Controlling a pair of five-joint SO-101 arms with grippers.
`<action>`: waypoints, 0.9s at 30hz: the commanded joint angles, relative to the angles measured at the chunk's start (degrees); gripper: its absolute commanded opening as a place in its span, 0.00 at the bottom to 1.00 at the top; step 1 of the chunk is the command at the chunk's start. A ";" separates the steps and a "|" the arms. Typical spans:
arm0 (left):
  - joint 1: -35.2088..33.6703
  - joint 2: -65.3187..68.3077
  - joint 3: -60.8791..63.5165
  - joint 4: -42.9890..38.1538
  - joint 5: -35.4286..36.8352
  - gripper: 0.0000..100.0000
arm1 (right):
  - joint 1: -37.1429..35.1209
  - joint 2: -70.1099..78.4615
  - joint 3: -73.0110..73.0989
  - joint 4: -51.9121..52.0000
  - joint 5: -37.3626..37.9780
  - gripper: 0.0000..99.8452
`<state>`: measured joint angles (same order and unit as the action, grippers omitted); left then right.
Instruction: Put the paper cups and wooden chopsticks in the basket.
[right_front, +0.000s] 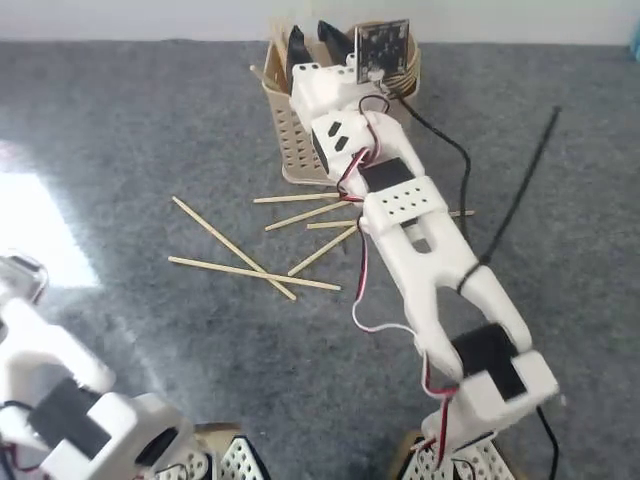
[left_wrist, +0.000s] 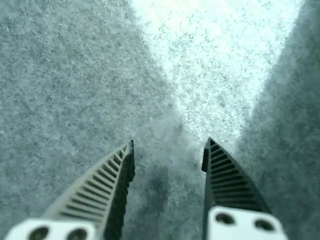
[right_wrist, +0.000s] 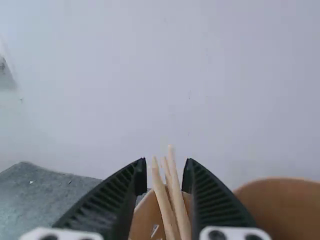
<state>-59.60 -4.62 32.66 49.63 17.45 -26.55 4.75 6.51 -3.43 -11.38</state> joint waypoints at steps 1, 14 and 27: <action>5.10 -0.79 -0.66 3.25 0.09 0.21 | -0.48 -9.27 -0.62 5.23 0.88 0.13; 26.90 -11.16 -0.22 13.98 3.16 0.21 | -3.91 -43.65 22.33 18.77 1.14 0.13; 40.79 -7.65 3.47 13.36 10.20 0.28 | -4.44 -55.25 28.75 47.78 0.88 0.13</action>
<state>-20.92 -13.67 36.53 65.27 26.59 -30.77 -48.26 34.64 41.49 -11.38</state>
